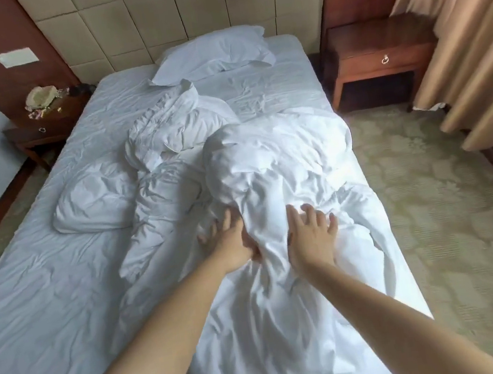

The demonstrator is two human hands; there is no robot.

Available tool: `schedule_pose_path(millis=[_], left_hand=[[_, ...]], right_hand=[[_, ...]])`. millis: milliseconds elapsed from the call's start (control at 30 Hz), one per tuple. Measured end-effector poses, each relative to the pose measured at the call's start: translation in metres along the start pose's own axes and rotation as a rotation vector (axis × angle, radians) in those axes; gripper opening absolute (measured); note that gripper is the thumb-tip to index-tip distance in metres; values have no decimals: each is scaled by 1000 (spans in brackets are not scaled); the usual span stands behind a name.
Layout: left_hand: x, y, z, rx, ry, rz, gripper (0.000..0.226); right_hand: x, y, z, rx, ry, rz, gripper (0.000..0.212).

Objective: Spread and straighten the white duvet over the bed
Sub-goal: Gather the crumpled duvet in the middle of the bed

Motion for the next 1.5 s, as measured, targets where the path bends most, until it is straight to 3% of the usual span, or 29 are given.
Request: schedule_pose_path(millis=[100, 200, 300, 567, 867, 1067, 1233, 1500], left_hand=[[9, -2, -10, -44, 71, -55, 104], [20, -4, -9, -59, 91, -70, 99], [27, -12, -5, -91, 79, -81, 83], [67, -57, -29, -140, 53, -84, 69], [182, -158, -70, -212, 24, -132, 67], [281, -227, -75, -183, 6, -103, 67], [338, -248, -66, -137, -9, -83, 70], [374, -179, -64, -42, -49, 13, 71]], right_hand=[[13, 4, -13, -110, 173, -125, 59], [17, 10, 17, 95, -79, -274, 76], [-10, 16, 49, 301, -245, -172, 81], [31, 19, 12, 156, -57, -99, 61], [164, -52, 19, 122, -69, -272, 61], [256, -135, 66, 237, -123, -257, 54], [290, -188, 115, 387, -166, -215, 52], [317, -148, 140, 434, -117, -56, 51]])
Point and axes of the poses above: each hand's wrist, its own y-axis towards the middle knuckle, its own z-axis out of the palm, x = y × z, the point moved 7 cm from there along y, towards the middle knuckle, and after that the axes turned 13 degrees about z, right-handed, at the moved point
